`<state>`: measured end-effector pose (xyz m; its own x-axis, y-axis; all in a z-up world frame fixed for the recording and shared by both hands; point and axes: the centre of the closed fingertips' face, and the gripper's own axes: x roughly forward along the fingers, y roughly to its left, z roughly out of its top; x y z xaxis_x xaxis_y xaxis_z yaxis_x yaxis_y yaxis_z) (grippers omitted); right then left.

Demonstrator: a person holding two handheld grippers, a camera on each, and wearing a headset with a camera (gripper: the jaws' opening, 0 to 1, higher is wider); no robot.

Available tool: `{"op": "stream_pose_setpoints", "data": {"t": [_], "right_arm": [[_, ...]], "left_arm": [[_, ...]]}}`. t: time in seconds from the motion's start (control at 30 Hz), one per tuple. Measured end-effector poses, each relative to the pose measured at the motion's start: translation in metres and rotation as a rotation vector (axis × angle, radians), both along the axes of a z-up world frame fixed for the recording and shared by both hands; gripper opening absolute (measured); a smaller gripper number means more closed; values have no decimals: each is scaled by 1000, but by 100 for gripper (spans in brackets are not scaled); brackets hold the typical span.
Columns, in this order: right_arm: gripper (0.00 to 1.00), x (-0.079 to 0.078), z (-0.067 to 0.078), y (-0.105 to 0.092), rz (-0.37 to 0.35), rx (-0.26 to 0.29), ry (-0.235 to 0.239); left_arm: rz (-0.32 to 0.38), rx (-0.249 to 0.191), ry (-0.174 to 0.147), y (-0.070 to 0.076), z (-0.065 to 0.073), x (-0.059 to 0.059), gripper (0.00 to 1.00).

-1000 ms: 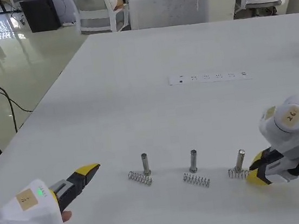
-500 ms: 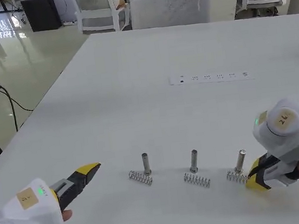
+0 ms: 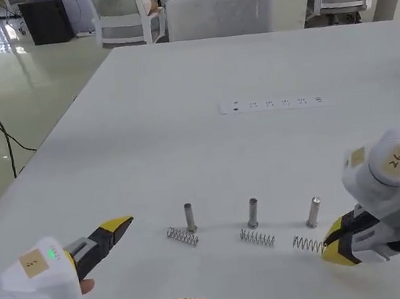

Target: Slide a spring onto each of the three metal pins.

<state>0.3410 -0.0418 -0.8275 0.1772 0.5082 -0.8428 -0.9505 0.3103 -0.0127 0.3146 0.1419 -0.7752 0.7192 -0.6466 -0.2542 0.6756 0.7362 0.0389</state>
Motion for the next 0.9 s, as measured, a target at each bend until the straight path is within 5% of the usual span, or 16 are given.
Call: {"op": "stream_pose_setpoints", "data": {"t": [0.2,0.67,0.9], "right_arm": [[8,-5,14,18,38,28,-12],[8,-13,29,49,144,36,-36],[8,-17,36,57,174,45,-51]], "left_arm": [[-14,1,7,-3,0,-2,89],[-161,-27,97,-22,4,-14,33],[-233,-17,97,-34,15,-12,26]]}}
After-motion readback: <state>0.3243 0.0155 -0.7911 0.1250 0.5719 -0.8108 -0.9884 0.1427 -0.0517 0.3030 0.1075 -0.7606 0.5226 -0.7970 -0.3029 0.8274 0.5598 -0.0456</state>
